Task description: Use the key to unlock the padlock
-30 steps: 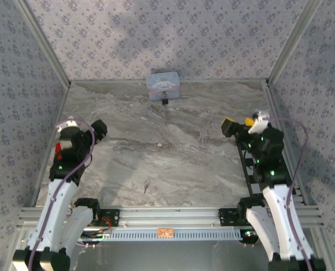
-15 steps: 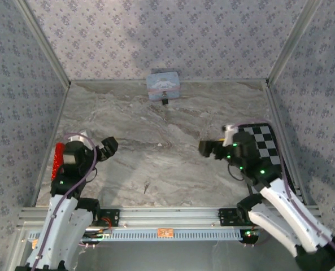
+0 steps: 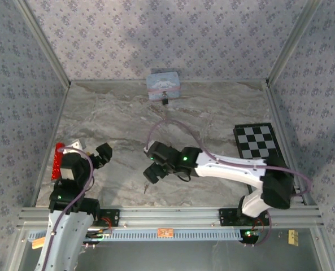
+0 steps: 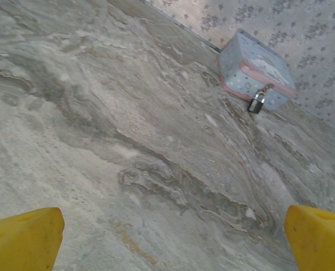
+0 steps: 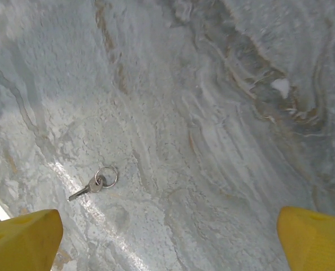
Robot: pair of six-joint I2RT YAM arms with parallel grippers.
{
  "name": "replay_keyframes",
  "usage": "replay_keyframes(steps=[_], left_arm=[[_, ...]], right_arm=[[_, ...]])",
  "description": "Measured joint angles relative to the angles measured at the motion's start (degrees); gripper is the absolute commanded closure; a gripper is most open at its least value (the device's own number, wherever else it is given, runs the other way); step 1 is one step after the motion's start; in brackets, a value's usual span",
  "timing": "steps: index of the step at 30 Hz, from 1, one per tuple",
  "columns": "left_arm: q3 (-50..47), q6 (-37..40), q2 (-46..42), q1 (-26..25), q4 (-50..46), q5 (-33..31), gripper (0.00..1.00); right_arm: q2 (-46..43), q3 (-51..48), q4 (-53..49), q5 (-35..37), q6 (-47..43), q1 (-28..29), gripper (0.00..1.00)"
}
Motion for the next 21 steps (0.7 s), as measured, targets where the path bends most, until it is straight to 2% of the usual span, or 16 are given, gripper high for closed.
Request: replay_keyframes(steps=[9,21], left_arm=[[0.00,0.07,-0.92,0.00,-2.56,-6.69,0.00],[0.00,0.15,-0.17,0.00,-2.73,-7.72,0.00]], right_arm=[[16.44,11.19,-5.51,-2.05,0.61,1.49,0.01],[27.04,16.87,-10.49,-4.55,3.19,1.53,0.04]])
